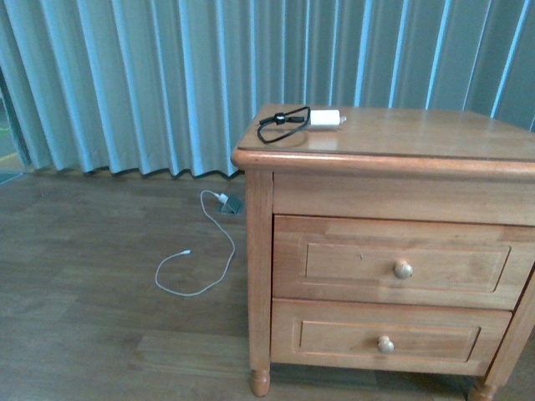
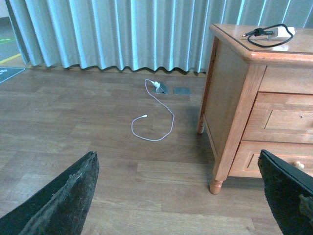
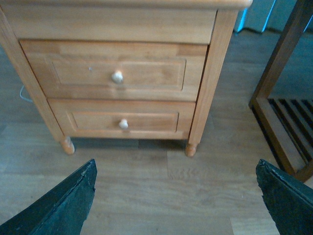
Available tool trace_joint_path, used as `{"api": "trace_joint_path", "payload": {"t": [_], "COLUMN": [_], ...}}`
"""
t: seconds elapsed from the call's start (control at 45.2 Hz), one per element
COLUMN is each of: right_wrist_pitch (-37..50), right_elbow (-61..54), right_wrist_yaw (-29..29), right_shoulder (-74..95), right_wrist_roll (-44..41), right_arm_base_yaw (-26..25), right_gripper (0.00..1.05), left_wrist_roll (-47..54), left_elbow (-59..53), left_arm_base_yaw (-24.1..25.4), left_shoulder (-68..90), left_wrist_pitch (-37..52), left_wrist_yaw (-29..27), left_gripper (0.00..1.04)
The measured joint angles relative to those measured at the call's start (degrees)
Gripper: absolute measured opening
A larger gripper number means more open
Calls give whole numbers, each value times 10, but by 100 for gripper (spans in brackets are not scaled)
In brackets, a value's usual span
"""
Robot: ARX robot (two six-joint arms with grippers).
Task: Put charger into drawer
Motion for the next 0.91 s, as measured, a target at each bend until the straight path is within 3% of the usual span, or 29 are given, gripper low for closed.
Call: {"api": "trace_joint_path", "payload": {"t": [0.133, 0.354, 0.663, 0.907], "right_wrist_pitch": [15, 118, 377, 502], "right_elbow": [23, 38, 82, 161], "right_wrist_yaw": [-27, -31, 8, 36], "right_shoulder": [60, 184, 494, 702], "right_wrist_roll": [12, 10, -12, -26], "right_arm_base_yaw": [-6, 0, 66, 105], "right_gripper": [96, 96, 96, 96], "left_wrist_roll": [0, 0, 0, 0], "left_elbow": [0, 0, 0, 0], "left_arm_base_yaw": [0, 0, 0, 0], "left_shoulder": [0, 0, 0, 0], "left_wrist_pitch": [0, 0, 0, 0], "left_wrist_yaw": [0, 0, 0, 0], "left_gripper": [99, 99, 99, 99]}}
